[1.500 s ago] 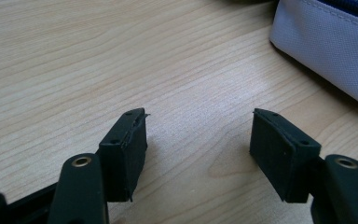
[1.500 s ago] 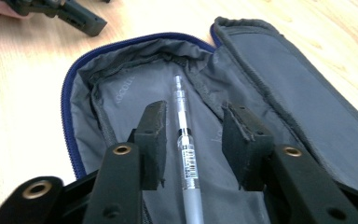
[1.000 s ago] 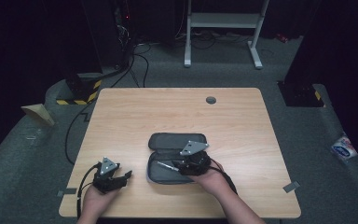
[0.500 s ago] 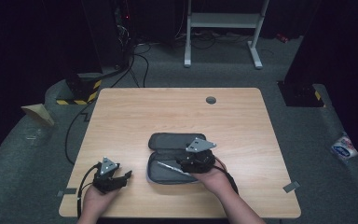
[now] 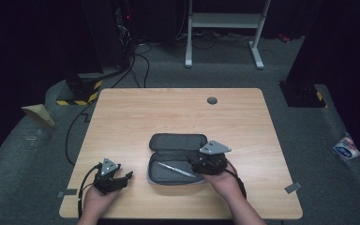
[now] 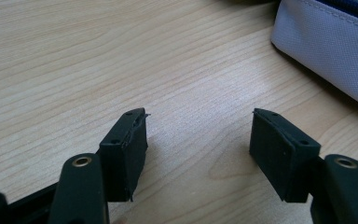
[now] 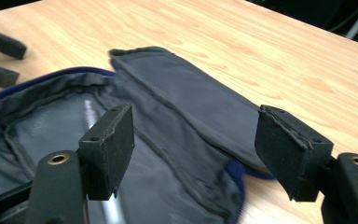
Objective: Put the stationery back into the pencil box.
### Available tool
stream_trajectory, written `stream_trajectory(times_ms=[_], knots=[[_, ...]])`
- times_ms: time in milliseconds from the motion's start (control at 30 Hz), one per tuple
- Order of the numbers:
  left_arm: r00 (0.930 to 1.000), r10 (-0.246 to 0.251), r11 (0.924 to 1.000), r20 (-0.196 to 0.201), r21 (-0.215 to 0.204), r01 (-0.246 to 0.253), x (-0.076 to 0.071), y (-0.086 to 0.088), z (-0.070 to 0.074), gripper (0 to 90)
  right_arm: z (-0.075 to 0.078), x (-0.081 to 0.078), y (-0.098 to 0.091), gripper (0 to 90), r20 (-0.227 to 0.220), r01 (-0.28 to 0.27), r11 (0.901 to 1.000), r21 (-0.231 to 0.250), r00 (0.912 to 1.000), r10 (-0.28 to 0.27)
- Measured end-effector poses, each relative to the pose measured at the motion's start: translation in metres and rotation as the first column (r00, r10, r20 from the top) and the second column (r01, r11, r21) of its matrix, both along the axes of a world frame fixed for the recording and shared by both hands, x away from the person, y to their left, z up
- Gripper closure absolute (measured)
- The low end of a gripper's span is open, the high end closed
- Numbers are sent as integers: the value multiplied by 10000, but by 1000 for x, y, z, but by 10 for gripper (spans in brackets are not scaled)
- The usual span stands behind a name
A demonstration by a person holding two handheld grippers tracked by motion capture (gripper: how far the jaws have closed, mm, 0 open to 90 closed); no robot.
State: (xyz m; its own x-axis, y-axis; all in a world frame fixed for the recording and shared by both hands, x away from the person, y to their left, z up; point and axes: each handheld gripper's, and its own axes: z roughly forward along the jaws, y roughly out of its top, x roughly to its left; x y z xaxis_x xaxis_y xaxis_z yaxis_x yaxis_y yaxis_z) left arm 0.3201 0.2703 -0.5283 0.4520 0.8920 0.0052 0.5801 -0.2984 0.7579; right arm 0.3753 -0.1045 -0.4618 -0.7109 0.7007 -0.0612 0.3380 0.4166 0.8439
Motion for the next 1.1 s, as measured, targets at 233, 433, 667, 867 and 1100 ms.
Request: stream_trajectory(times_ms=[233,433,667,867,1100], knots=[[10000,23,10000,0,5,-23,-1,0,0,367,2,6,-34,276,-6,882,9958,259,9961,-882],[10000,57,10000,-5,15,-57,-1,0,0,367,-2,11,-71,278,-106,1945,9799,442,9809,-1942],[9999,133,9999,-10,-6,-133,-1,0,0,363,-18,14,-120,206,-424,3626,9316,268,9315,-3613],[9996,290,9996,-30,28,-290,0,0,0,338,-42,14,-144,137,-1212,4285,9006,-730,8925,-4344],[9991,411,9992,-36,13,-411,0,0,0,329,-62,12,-149,111,-1883,4266,8945,-1336,8753,-4455]])
